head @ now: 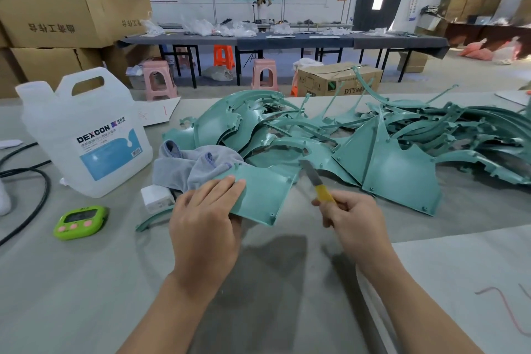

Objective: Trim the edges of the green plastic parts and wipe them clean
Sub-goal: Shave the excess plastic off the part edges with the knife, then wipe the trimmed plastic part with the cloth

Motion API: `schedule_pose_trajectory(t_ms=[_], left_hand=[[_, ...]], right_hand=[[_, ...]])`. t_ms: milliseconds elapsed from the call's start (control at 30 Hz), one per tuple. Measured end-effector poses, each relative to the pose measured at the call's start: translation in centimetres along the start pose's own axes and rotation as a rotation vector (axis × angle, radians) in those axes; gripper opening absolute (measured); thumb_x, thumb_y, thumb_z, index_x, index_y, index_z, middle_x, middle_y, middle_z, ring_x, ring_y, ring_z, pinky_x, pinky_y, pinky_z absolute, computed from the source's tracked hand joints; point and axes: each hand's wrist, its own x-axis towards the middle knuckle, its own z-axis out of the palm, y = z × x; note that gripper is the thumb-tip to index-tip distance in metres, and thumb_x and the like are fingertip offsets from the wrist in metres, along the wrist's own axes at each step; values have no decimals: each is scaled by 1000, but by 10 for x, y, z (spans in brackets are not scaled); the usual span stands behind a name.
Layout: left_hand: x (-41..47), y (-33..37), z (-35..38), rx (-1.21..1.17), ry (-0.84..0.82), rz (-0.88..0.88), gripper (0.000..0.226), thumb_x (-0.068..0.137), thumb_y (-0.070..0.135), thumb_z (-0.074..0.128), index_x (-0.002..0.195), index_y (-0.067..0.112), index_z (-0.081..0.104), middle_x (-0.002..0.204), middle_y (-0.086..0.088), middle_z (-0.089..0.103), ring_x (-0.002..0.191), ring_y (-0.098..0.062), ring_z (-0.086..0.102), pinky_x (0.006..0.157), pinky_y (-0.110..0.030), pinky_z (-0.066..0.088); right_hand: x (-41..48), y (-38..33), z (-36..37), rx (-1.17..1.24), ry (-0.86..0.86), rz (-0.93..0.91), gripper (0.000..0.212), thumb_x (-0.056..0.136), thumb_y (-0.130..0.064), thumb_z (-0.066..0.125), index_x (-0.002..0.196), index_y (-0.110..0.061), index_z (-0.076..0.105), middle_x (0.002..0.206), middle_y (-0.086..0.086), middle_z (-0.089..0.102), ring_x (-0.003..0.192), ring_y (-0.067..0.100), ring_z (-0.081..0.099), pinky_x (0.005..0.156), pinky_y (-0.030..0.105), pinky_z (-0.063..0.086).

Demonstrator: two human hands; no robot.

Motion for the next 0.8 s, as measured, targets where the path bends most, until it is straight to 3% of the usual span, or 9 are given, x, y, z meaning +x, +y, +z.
schedule_pose_trajectory(t_ms=[100, 200, 267, 400, 467, 533, 633, 700, 800], left_hand=[[-2, 0, 2, 13, -8, 8, 54, 65, 3, 79, 117, 18, 75, 121, 0, 73, 114, -17, 63, 90, -33, 41], [-2, 0, 2, 18, -1, 39, 54, 63, 1, 78, 115, 17, 76, 121, 0, 73, 112, -20, 66, 89, -34, 41], [0, -3, 0, 21, 24, 37, 51, 66, 4, 71, 115, 18, 76, 123, 0, 72, 113, -20, 65, 88, -36, 43], [8, -4, -13, -27, 135, 37, 42, 76, 19, 60, 114, 19, 77, 120, 2, 73, 110, -19, 68, 89, -34, 46], [17, -7, -25, -45, 228, 68, 37, 78, 20, 59, 110, 19, 78, 114, 3, 75, 105, -15, 71, 87, -30, 48], [28, -13, -38, -76, 293, 76, 32, 83, 20, 61, 110, 21, 79, 111, 7, 75, 101, -9, 70, 85, -23, 48], [46, -27, -63, -181, 316, -195, 24, 86, 41, 57, 102, 39, 75, 81, 23, 70, 79, -2, 59, 66, -23, 47], [54, -41, -73, -255, 360, -424, 19, 85, 56, 56, 89, 38, 63, 54, 18, 57, 60, 0, 50, 51, -25, 40], [59, -68, -77, -651, 449, -702, 8, 80, 47, 67, 76, 42, 70, 65, 24, 68, 55, 6, 58, 52, -22, 51]], right_hand=[[-7, 1, 0, -105, -227, -64, 22, 93, -24, 70, 83, -41, 79, 63, -4, 69, 45, 7, 43, 47, 25, 34], [1, 9, -5, -399, -84, 43, 15, 93, -31, 66, 83, -30, 77, 62, -6, 69, 52, 14, 56, 51, 32, 43], [7, 13, -11, -442, 53, 133, 24, 92, -31, 66, 73, -18, 73, 54, 1, 64, 56, 22, 59, 55, 35, 46], [7, 15, -18, -449, 102, 216, 27, 90, -36, 65, 72, -18, 75, 51, -1, 63, 61, 23, 64, 60, 32, 51], [3, 14, -17, -568, 105, 237, 29, 91, -47, 61, 81, -25, 76, 63, -4, 69, 69, 24, 64, 64, 31, 50], [0, 10, -18, -661, 205, 264, 31, 91, -55, 55, 96, -31, 74, 88, 3, 73, 81, 31, 61, 75, 35, 49], [-5, -3, -18, -826, 362, 206, 34, 93, -50, 53, 116, -32, 70, 107, 6, 74, 94, 30, 60, 91, 38, 44], [-9, -12, -14, -924, 382, 114, 41, 92, -50, 54, 126, -31, 67, 126, 2, 70, 117, 26, 57, 102, 39, 33], [-11, -33, 4, -889, 318, -41, 48, 89, -49, 60, 133, -28, 62, 150, -1, 53, 135, 27, 44, 110, 41, 25]])
